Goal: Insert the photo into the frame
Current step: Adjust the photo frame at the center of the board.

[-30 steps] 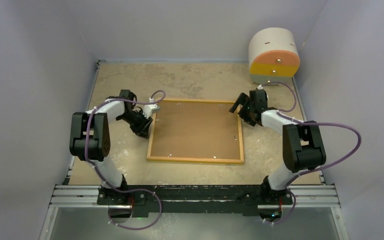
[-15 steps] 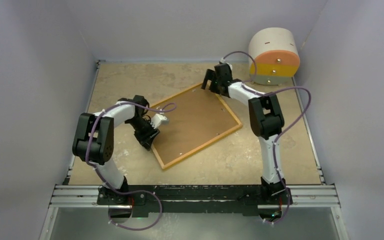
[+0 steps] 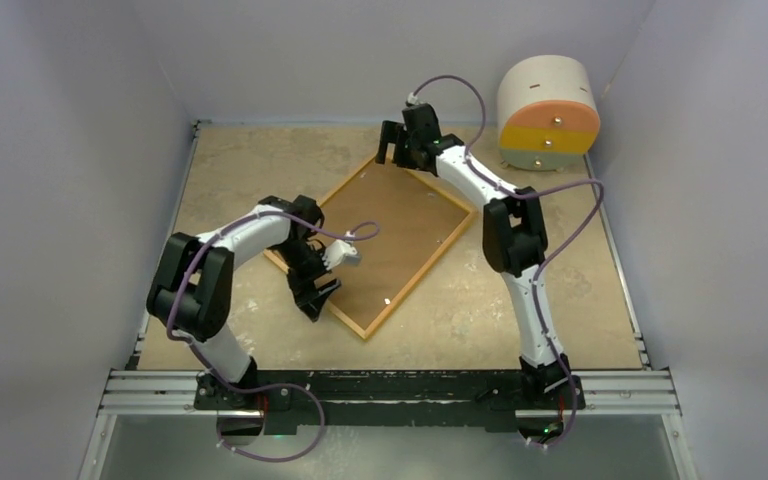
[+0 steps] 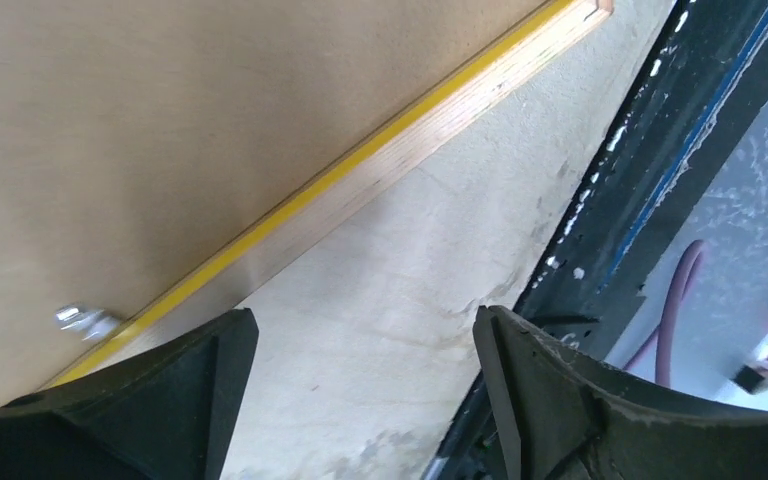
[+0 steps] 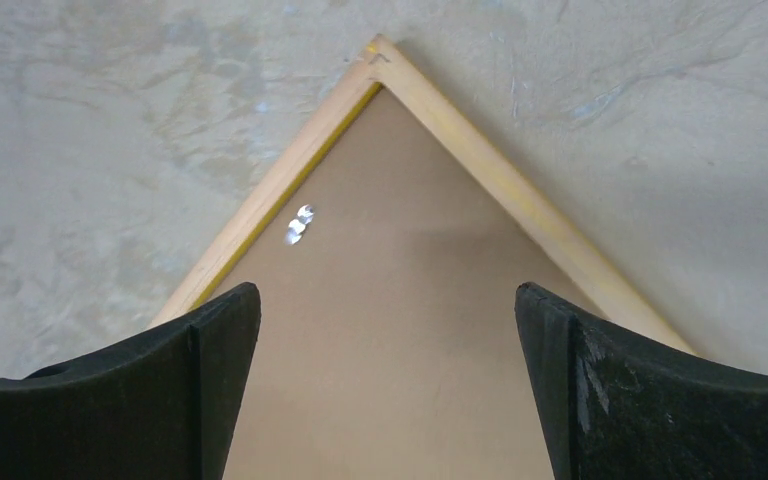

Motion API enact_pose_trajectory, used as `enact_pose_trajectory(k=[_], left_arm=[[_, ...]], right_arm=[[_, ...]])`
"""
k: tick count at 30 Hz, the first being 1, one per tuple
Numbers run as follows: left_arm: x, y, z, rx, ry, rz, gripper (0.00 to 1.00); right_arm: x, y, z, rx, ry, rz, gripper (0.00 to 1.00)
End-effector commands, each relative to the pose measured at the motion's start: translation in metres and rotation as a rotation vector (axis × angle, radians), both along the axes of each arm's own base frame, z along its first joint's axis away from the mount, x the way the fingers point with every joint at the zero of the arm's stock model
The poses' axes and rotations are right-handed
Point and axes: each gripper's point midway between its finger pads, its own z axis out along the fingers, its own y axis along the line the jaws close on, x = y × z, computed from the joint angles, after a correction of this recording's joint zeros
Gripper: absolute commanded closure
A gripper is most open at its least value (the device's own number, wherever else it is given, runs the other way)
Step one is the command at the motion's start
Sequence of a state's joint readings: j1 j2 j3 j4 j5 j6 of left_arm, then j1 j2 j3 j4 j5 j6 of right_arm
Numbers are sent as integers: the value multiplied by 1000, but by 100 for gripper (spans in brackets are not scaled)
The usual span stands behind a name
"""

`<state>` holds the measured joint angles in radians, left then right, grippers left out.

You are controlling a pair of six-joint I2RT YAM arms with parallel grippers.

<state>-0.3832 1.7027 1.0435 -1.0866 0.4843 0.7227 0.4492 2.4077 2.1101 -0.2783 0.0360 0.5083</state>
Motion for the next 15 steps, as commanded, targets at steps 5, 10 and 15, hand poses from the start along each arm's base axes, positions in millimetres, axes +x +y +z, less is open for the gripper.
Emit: enact_pose_trajectory(k=[5, 10, 15], left_arm=[[106, 30, 74, -123, -376, 17, 15], [183, 74, 69, -42, -471, 236, 17], [254, 119, 41, 56, -522, 503, 24]], right_arm=[[-43, -55, 85, 14, -36, -124, 1], [-106, -70, 73, 88, 4, -121, 1], [-187, -76, 45, 182, 134, -65, 1]])
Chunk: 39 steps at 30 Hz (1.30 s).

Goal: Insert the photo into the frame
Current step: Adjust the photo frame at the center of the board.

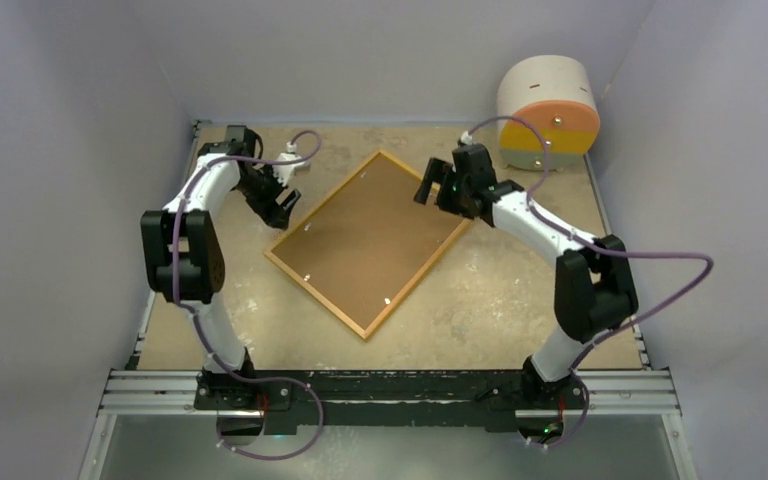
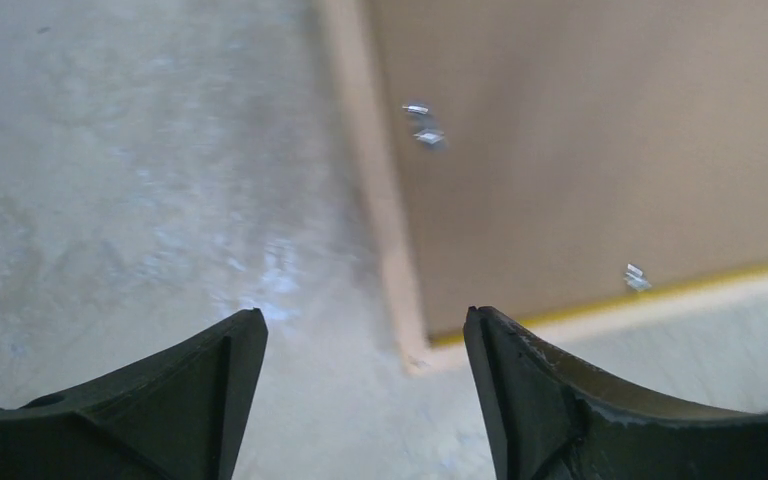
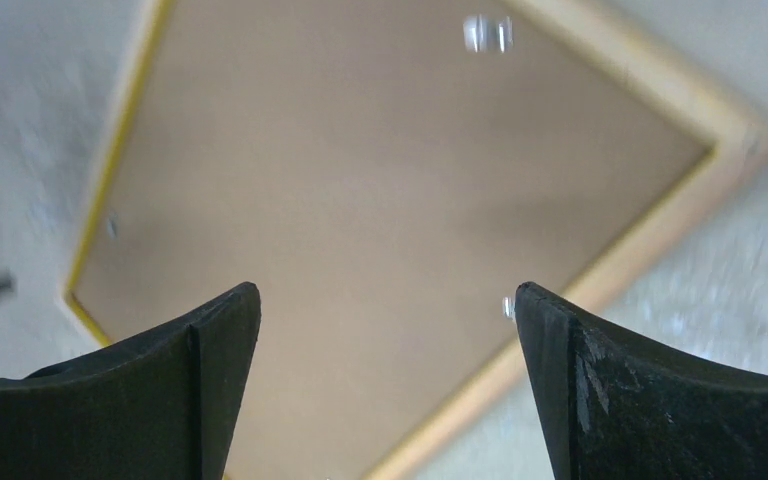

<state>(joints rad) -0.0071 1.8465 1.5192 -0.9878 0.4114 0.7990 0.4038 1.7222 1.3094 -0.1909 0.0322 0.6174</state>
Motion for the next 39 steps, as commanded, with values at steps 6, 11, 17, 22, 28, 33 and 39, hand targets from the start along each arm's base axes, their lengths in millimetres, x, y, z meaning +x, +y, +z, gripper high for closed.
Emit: enact_pose_trajectory(k=[6, 11, 17, 22, 28, 33, 39], left_arm=[[53, 19, -56, -74, 62, 250, 38], [15, -16, -61, -256, 212, 140, 58], [-24, -30, -70, -329, 313, 57, 66], [-57, -44, -74, -358, 367, 0, 67], [-95, -90, -69, -370, 389, -116, 66], [-99, -98, -70, -363, 394, -121, 65], [-80, -80, -47, -451, 376, -52, 65]], right_arm=[[-115, 11, -32, 258, 172, 104, 1], [-139, 12, -56, 306, 251, 105, 1], [-127, 10, -58, 342, 251, 96, 1], [-115, -10, -67, 321, 261, 44, 1], [-96, -30, -49, 226, 196, -4, 1], [-88, -14, -24, 266, 123, 20, 8], [-111, 68, -18, 354, 143, 191, 16]])
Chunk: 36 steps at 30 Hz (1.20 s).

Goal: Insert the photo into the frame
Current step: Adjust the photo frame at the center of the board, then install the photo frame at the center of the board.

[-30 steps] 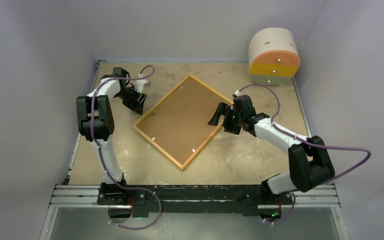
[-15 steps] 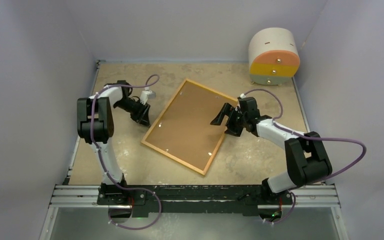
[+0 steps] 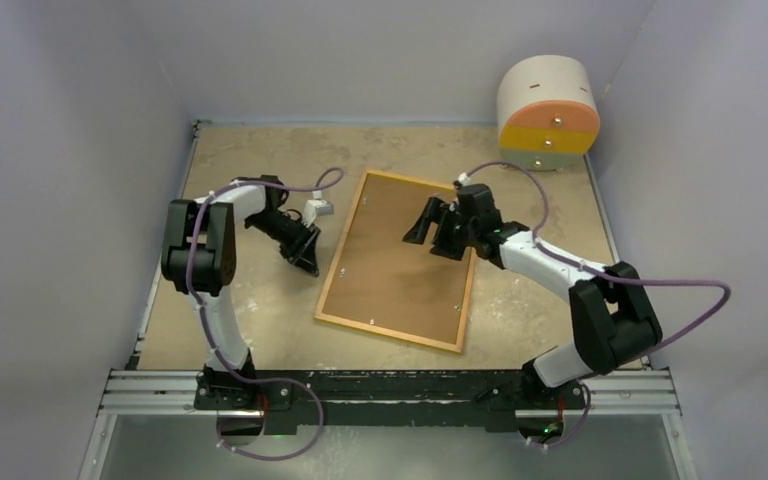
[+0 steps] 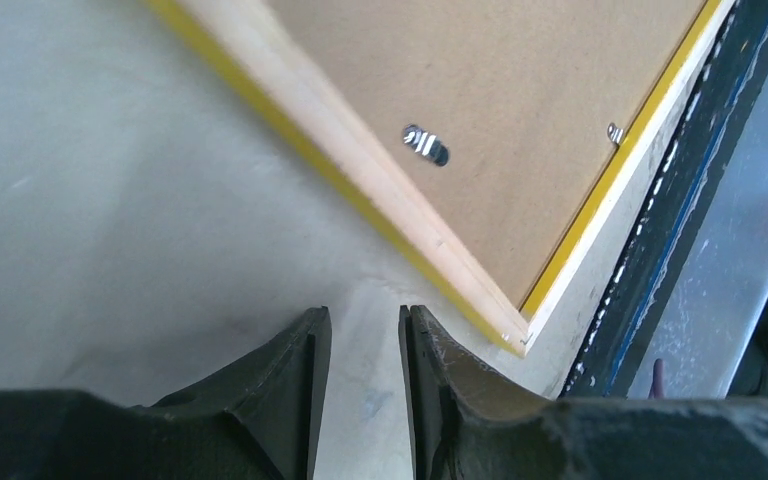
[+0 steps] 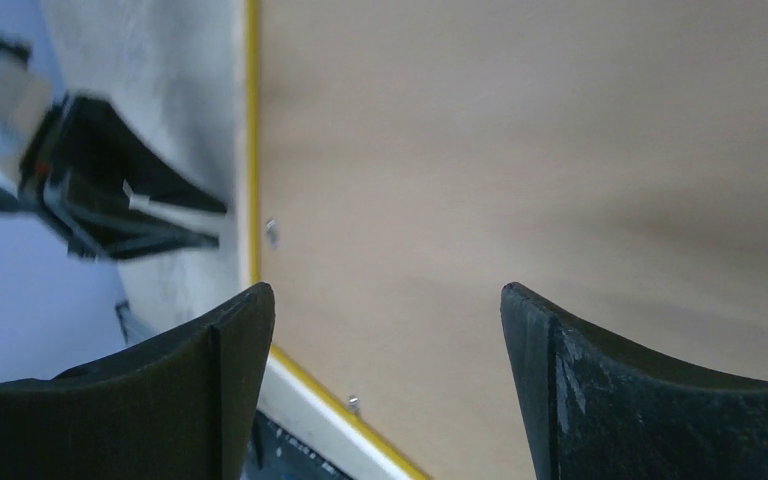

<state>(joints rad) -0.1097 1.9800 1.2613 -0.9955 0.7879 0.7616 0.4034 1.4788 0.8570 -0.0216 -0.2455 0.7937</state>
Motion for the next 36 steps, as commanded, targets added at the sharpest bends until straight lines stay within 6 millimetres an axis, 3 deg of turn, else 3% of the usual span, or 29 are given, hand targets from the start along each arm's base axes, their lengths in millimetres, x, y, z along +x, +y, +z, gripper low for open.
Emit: enact_pose_trajectory(k=[1, 5, 8, 13, 21, 26, 36], left_arm=[[26, 10, 32, -114, -43, 83, 63], [21, -12, 44, -182, 6, 115, 55], [16, -25, 32, -162, 32, 123, 56], [20, -19, 12, -104, 55, 150, 64], [21, -18, 1, -84, 55, 164, 75], [17, -17, -6, -82, 73, 154, 76], [13, -18, -8, -87, 88, 148, 77]], right_arm=[[-9, 70, 20, 116, -40, 118, 17], [-24, 118, 13, 187, -6, 194, 21], [-33, 147, 9, 237, 17, 239, 23], [-44, 175, 0, 257, 45, 290, 25], [-54, 194, -17, 267, 85, 316, 28], [-59, 198, -29, 256, 110, 323, 30], [-47, 201, -43, 224, 96, 289, 32]])
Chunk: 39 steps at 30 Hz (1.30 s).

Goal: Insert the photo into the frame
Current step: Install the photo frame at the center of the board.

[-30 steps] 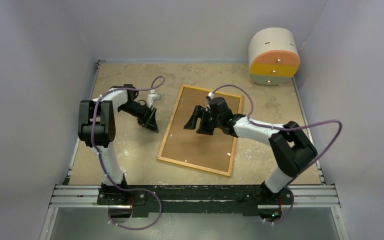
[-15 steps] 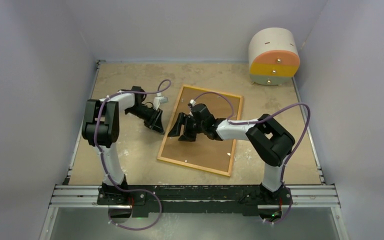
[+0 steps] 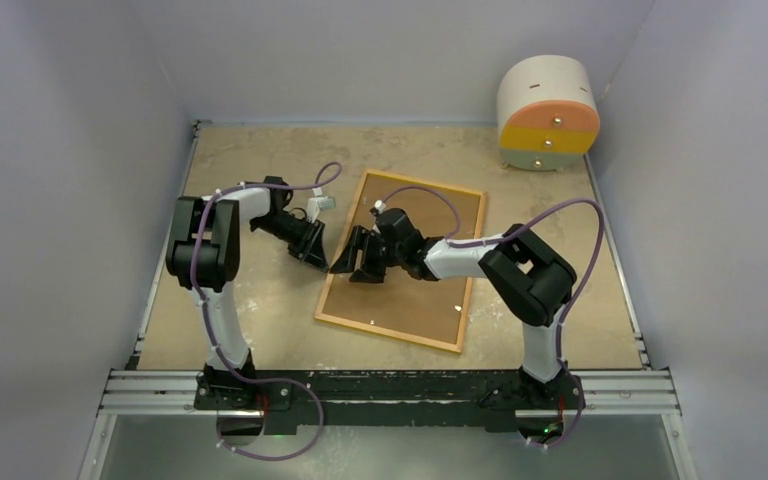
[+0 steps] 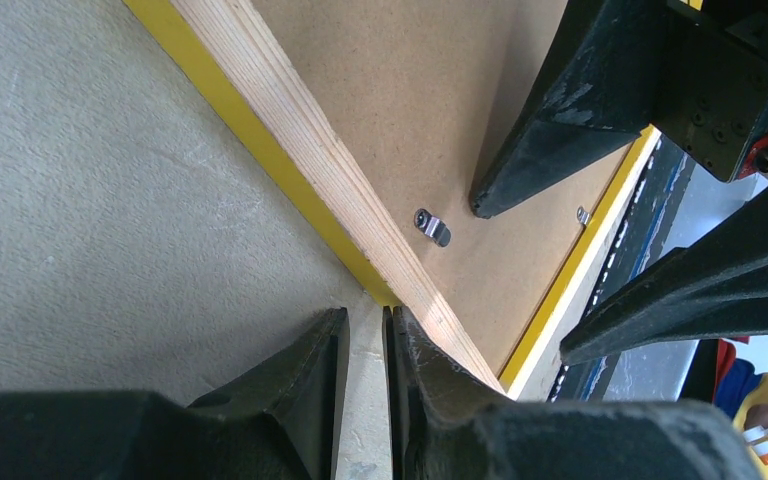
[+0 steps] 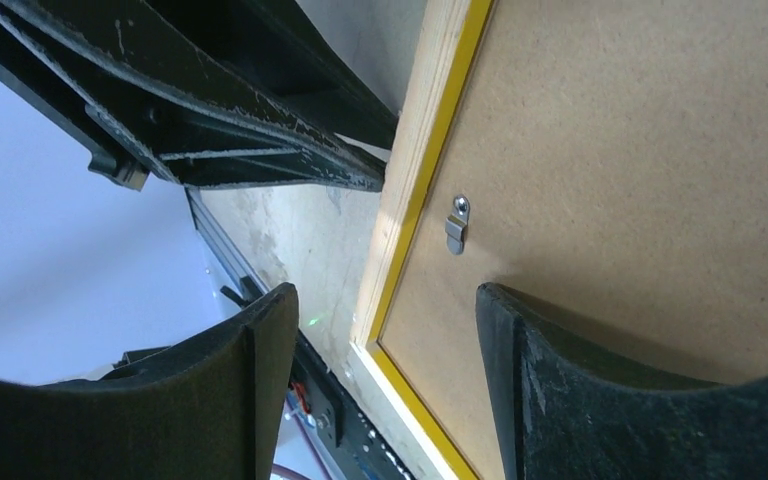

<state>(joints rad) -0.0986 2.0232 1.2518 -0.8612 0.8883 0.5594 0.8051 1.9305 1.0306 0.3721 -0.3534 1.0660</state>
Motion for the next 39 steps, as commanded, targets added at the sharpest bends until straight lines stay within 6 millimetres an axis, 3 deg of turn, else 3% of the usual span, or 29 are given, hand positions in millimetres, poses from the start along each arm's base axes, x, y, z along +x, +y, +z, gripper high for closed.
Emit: enact_pose_trajectory(k=[1, 34, 39], left_arm=[[-4, -1, -3, -10, 9, -9, 77], [-3, -4, -4, -15, -6, -13, 81], [-4, -3, -4, -14, -10, -20, 81]], right_arm=[[13, 7, 0, -10, -35, -29, 33], [33, 23, -20, -31, -7, -72, 37], [34, 24, -15, -20, -10, -69, 37]])
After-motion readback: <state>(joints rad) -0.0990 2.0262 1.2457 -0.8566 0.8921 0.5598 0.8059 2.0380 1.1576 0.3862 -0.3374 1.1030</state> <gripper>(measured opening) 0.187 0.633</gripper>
